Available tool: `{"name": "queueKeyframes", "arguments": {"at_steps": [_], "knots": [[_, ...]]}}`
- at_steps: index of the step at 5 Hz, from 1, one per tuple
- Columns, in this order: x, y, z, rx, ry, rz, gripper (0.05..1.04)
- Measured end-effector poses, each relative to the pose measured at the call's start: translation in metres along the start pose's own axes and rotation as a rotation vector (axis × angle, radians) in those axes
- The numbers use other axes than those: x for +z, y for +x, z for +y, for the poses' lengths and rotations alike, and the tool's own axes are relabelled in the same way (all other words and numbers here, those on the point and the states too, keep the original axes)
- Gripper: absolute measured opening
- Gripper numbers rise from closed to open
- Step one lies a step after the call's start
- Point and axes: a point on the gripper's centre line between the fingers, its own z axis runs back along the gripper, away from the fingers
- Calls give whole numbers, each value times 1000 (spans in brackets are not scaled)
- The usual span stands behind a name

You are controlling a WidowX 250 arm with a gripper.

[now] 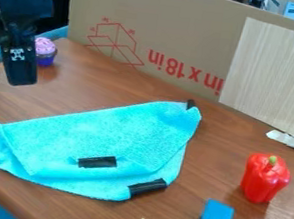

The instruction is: Unfold the cloth from bottom right to top left

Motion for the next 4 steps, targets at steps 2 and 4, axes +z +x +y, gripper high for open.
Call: {"name": "queueKeyframes", "arguments": {"at_steps": [2,4], "knots": [[-39,23,-8,-94,51,13,1001],[-77,42,-15,-131,115,60,1001]]}}
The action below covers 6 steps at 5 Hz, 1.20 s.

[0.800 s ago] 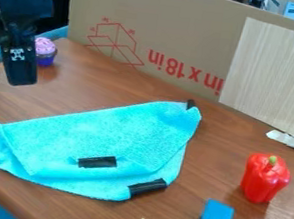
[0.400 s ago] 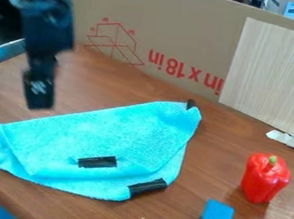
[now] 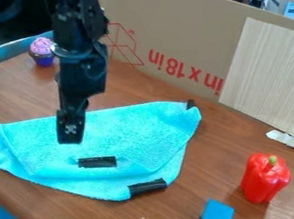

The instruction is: Unfold the cloth from bottom right to top left

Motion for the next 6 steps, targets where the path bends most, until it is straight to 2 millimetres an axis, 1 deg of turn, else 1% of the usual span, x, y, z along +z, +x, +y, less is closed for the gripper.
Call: {"name": "queueKeyframes", "arguments": {"at_steps": [1,2,4,5,6], "knots": [[-17,6,0,9,-7,23,1001],[-30,13,-3,17,-29,18,1001],[-46,21,-10,30,-28,26,1001],[-48,22,-10,28,-17,24,1001],[-51,21,-11,22,-20,28,944]]}}
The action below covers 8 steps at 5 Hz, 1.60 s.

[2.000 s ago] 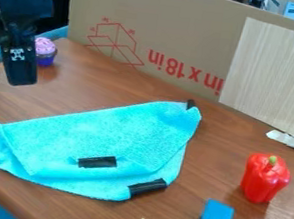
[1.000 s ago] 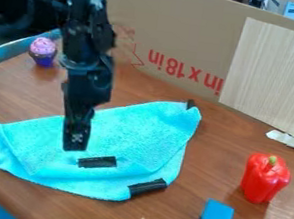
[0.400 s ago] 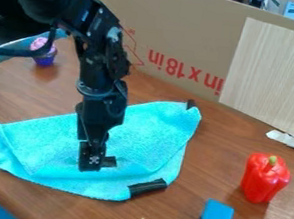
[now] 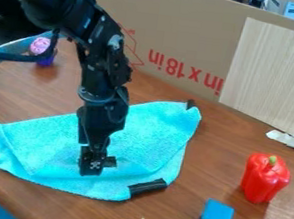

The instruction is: Unfold the cloth from bottom right to top left

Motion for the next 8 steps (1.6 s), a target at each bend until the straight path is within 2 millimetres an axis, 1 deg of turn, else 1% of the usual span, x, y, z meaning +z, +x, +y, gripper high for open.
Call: {"name": "queueKeyframes", "arguments": {"at_steps": [2,3,4,5,6,7,8], "knots": [[-3,-4,0,9,-9,-8,359],[-5,-5,0,3,-2,-8,145],[-6,-9,1,4,-2,-3,65],[-5,-15,1,15,-24,0,55],[9,-15,17,57,-19,-31,54],[24,-12,41,108,14,-45,54],[15,-15,77,196,16,-16,54]]}}
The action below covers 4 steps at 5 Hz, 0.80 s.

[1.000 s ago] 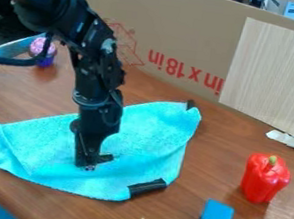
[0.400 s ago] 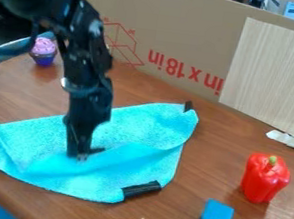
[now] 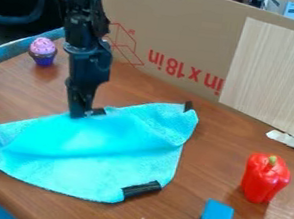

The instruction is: Unfold the cloth from bottom right to top left

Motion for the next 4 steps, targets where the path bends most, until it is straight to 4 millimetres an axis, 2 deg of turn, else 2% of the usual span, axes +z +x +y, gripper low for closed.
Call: {"name": "queueKeyframes", "arguments": {"at_steps": [1,2,3,4], "knots": [[-11,8,26,50,40,42,54],[-11,16,47,81,78,50,54],[-9,20,75,165,100,50,54],[-1,23,93,239,105,42,54]]}}
